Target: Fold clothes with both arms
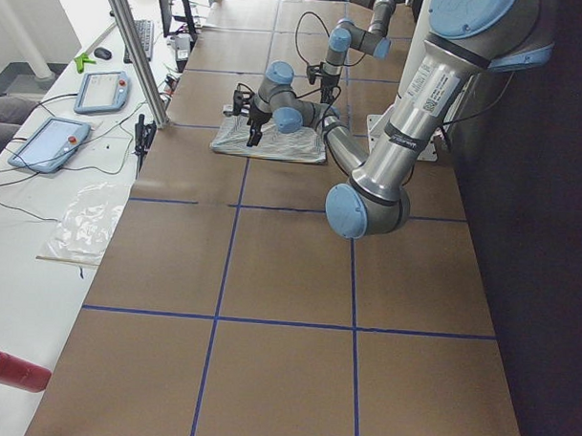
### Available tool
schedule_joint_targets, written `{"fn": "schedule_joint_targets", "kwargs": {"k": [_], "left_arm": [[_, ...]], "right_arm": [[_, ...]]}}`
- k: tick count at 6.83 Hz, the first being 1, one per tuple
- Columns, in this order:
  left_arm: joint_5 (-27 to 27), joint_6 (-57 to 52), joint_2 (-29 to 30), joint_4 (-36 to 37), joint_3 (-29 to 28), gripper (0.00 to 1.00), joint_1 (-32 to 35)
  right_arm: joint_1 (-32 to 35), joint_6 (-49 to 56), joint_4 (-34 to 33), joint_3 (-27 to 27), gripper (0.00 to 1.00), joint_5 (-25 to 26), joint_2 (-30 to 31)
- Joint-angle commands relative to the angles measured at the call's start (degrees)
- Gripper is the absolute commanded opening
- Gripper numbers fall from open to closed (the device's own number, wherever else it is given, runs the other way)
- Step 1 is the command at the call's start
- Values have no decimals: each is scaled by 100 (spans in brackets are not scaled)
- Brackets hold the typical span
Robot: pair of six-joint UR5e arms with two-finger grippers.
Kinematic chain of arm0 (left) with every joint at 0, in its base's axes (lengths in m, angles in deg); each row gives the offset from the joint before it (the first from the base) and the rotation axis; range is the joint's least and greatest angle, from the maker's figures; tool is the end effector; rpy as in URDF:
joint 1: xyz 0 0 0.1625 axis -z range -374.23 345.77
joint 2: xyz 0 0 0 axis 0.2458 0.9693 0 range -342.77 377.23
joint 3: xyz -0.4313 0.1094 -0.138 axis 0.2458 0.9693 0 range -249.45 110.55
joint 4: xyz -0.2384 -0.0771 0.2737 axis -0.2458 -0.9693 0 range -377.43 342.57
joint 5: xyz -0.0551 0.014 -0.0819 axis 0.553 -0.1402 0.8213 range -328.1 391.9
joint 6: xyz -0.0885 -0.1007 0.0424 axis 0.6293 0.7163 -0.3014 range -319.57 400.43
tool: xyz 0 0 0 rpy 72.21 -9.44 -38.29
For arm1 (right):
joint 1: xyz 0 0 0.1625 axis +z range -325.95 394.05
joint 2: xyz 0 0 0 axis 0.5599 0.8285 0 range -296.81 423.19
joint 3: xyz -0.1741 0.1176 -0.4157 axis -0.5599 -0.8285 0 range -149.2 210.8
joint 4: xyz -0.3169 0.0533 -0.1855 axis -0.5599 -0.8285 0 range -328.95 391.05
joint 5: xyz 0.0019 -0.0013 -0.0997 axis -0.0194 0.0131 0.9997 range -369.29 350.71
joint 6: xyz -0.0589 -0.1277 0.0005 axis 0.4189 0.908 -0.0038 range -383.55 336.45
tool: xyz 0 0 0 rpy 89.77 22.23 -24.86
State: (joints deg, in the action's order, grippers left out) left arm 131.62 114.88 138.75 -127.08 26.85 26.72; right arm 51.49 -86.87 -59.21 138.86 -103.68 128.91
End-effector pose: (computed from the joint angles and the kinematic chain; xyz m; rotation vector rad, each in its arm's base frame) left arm 0.4475 -0.5334 0.3378 0.3383 0.9590 -0.3195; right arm -0.5505 -0.3014 0.3911 0.2083 -0.7089 -0.1821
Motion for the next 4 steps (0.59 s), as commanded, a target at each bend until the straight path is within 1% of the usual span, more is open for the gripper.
{"fn": "schedule_joint_targets", "kwargs": {"k": [1, 3, 4], "left_arm": [[3, 0, 12, 5, 21, 100, 1], [3, 0, 12, 5, 21, 100, 1], [3, 0, 12, 5, 30, 100, 1]], "right_arm": [[-4, 4, 0, -39, 40, 0, -7], [-12, 4, 9, -92, 40, -9, -24], [-21, -23, 9, -135, 37, -9, -25]]}}
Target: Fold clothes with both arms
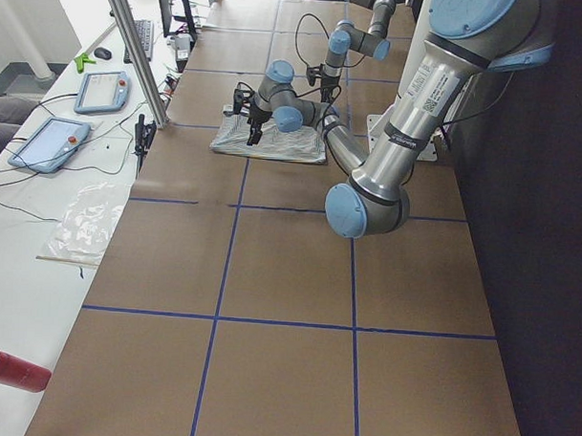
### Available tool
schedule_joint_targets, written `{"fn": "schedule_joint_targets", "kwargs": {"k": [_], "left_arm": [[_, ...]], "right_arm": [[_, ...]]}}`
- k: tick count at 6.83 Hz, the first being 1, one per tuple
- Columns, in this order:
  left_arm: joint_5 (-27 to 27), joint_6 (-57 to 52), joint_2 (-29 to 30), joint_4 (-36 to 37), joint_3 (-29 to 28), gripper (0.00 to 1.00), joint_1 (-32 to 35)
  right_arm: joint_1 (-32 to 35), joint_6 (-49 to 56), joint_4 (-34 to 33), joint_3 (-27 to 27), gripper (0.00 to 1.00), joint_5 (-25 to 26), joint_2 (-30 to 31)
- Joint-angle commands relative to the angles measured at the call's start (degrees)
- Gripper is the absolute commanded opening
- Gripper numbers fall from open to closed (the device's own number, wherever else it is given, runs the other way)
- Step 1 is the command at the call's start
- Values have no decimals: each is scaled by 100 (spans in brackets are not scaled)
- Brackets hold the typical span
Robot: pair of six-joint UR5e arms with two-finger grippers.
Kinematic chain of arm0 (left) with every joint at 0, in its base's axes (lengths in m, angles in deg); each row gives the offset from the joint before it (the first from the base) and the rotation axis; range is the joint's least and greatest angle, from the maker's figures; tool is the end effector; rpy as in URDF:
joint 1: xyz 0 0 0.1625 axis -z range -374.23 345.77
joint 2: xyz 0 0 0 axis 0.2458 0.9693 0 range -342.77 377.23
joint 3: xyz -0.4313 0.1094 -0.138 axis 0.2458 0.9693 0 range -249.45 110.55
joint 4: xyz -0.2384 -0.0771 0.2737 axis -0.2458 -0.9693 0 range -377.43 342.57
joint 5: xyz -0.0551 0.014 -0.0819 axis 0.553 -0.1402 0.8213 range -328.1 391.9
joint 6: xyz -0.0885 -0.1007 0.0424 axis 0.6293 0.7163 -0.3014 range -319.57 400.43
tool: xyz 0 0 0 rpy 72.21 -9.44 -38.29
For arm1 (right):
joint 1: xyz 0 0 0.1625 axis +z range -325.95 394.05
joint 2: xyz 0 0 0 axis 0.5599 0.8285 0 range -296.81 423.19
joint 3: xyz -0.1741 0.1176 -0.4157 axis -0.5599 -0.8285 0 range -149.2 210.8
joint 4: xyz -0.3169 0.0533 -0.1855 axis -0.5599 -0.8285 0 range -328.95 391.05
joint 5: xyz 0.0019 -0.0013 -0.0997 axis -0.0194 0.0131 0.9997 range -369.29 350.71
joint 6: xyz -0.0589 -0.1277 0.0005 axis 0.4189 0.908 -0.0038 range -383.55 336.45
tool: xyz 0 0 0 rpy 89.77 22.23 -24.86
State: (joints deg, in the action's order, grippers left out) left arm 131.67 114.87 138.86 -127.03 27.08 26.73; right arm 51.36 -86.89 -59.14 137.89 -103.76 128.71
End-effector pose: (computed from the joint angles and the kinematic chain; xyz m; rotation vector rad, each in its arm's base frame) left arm 0.4471 -0.5330 0.3348 0.3402 0.9637 -0.3183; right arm -0.5551 -0.3012 0.3959 0.2014 -0.6984 -0.1842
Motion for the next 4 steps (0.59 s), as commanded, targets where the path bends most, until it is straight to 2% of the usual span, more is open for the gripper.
{"fn": "schedule_joint_targets", "kwargs": {"k": [1, 2, 4], "left_arm": [[-2, 0, -8, 0, 6, 100, 0], [7, 0, -8, 0, 6, 100, 0], [-2, 0, -17, -9, -2, 100, 0]], "right_arm": [[-8, -12, 10, -56, 4, -1, -21], [-8, -12, 1, -56, 0, -1, -48], [0, 6, 1, -56, 0, -1, -39]]}}
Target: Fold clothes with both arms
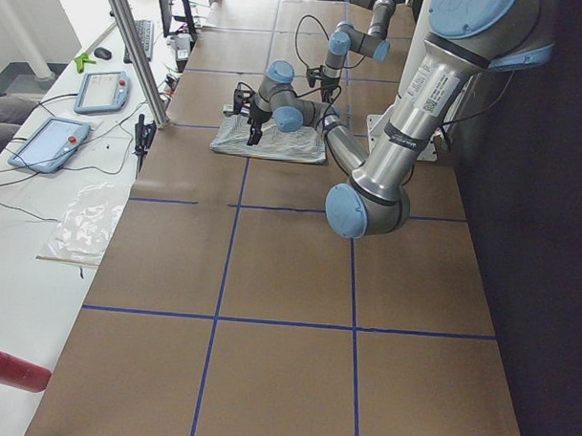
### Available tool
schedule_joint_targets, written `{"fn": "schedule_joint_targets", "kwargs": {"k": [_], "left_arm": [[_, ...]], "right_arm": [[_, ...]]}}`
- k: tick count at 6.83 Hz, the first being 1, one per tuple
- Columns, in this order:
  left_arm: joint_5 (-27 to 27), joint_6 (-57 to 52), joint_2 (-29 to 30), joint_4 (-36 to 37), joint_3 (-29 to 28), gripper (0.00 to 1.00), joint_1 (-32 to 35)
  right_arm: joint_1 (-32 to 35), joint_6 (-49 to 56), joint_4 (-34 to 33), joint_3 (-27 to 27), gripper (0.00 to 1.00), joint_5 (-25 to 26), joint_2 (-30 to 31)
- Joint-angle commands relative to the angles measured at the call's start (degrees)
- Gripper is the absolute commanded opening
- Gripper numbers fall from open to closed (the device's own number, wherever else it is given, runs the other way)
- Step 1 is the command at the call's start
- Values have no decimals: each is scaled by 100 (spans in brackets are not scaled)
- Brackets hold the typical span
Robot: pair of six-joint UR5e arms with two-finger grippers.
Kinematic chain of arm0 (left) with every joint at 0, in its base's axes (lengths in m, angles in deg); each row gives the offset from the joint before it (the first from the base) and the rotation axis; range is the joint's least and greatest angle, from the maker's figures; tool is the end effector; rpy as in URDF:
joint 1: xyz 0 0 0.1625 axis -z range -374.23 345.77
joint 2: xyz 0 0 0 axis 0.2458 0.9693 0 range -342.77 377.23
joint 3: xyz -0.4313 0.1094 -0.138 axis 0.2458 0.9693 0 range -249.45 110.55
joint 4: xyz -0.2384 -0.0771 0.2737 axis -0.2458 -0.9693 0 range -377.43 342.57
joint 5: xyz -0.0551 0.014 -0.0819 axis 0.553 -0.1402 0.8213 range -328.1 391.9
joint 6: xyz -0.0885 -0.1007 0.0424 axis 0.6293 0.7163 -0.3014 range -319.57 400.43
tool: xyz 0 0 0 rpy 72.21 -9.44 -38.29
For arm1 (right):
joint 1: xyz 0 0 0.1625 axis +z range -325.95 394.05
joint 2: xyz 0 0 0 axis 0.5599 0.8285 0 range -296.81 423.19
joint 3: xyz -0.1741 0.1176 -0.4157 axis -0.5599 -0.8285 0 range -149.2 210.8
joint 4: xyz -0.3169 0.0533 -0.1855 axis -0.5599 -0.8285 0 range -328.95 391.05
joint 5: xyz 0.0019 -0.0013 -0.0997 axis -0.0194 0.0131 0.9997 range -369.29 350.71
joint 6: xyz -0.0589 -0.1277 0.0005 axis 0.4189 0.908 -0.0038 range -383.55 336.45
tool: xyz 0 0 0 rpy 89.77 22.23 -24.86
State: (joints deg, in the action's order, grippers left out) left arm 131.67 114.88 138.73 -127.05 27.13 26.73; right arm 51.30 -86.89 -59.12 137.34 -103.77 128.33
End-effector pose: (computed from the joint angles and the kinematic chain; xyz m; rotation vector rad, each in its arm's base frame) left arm 0.4466 -0.5326 0.3359 0.3396 0.9628 -0.3186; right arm -0.5587 -0.3016 0.3958 0.1999 -0.6961 -0.1852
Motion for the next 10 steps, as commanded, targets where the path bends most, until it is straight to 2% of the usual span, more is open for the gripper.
{"fn": "schedule_joint_targets", "kwargs": {"k": [1, 4, 5, 7, 8, 10], "left_arm": [[-2, -9, -12, -7, -7, 100, 0], [-2, -9, -12, -16, -34, 100, 0], [-2, -9, -21, -16, -43, 100, 0], [-11, -9, -39, -25, -60, 100, 0], [-11, -9, -39, -25, -78, 100, 0], [-20, -18, -47, -33, -78, 100, 0]], "right_arm": [[16, -12, 8, 25, 0, -9, -11], [104, -308, -1, 419, 0, -105, 173], [78, -1198, -1, 429, 0, -123, 183], [60, -2117, -53, 420, 0, -543, 218], [-149, -2896, -19, 377, 0, -545, 261], [-177, -3700, -1, 412, 0, -562, 271]]}}
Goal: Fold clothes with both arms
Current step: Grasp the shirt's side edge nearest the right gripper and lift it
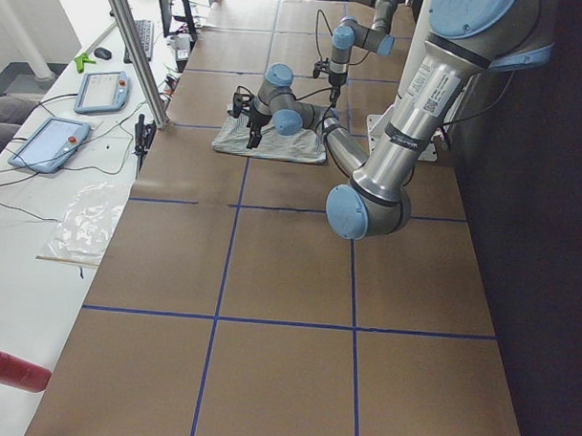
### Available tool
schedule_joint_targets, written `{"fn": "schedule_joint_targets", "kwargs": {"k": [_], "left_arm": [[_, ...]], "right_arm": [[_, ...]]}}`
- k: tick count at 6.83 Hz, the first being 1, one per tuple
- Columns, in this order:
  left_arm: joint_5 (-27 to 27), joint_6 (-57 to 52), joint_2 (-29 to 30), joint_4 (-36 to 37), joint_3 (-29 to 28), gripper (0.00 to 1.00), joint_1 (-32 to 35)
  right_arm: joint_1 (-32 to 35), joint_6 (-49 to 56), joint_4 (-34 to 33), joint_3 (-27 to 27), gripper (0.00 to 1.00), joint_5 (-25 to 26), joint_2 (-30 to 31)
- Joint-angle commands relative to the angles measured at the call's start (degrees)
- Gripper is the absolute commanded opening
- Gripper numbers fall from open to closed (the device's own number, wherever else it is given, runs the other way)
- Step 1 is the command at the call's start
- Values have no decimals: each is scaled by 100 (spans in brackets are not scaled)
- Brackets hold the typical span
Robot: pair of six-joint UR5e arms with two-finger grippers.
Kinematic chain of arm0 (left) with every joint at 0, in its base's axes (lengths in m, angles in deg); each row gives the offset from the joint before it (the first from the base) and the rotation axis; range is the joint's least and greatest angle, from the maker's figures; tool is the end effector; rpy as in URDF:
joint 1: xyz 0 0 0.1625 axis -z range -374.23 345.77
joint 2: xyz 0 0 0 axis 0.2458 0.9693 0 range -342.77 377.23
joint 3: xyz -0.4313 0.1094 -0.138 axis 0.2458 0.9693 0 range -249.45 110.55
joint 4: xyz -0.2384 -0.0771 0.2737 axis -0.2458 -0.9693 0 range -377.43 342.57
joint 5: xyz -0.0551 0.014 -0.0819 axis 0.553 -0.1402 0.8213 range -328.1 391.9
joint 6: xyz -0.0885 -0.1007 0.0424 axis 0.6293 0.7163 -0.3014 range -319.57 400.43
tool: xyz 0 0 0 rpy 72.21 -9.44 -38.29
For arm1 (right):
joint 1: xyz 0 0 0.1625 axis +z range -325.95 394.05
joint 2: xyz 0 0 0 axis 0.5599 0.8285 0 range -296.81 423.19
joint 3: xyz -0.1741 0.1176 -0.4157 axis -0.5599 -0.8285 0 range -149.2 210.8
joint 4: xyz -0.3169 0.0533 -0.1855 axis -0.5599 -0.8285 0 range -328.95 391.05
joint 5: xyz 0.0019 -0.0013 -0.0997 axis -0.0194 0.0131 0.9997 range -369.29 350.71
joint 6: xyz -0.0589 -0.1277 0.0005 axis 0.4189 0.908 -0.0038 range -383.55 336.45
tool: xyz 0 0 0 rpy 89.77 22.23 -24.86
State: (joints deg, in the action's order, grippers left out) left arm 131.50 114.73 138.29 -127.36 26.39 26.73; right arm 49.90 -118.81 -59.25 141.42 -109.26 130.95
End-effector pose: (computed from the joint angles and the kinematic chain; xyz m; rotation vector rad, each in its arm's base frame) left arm 0.4475 -0.5339 0.3461 0.3358 0.9480 -0.3202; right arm -0.5448 -0.2680 0.3927 -0.0971 -0.7557 0.2858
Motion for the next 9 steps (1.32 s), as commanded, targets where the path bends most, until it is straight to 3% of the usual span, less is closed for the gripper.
{"fn": "schedule_joint_targets", "kwargs": {"k": [1, 2, 4, 7, 8, 9], "left_arm": [[-3, -3, 5, 6, -3, 100, 0], [-3, -3, 14, 6, 5, 100, 0], [-3, -3, 23, -3, 14, 100, 0], [-3, 6, 58, -3, 14, 100, 0], [6, -3, 58, -3, 14, 100, -9], [6, 6, 58, 6, 14, 100, -9]], "right_arm": [[-38, -494, 12, 4, 76, -31, 0], [23, -346, 3, 4, 100, 30, 8], [487, 714, -49, -57, 100, 30, -70], [954, 2594, -58, -1039, 100, 48, -806], [964, 3209, -137, -1094, 100, 5, -844], [964, 3667, -573, -1104, 100, -22, -931]]}}
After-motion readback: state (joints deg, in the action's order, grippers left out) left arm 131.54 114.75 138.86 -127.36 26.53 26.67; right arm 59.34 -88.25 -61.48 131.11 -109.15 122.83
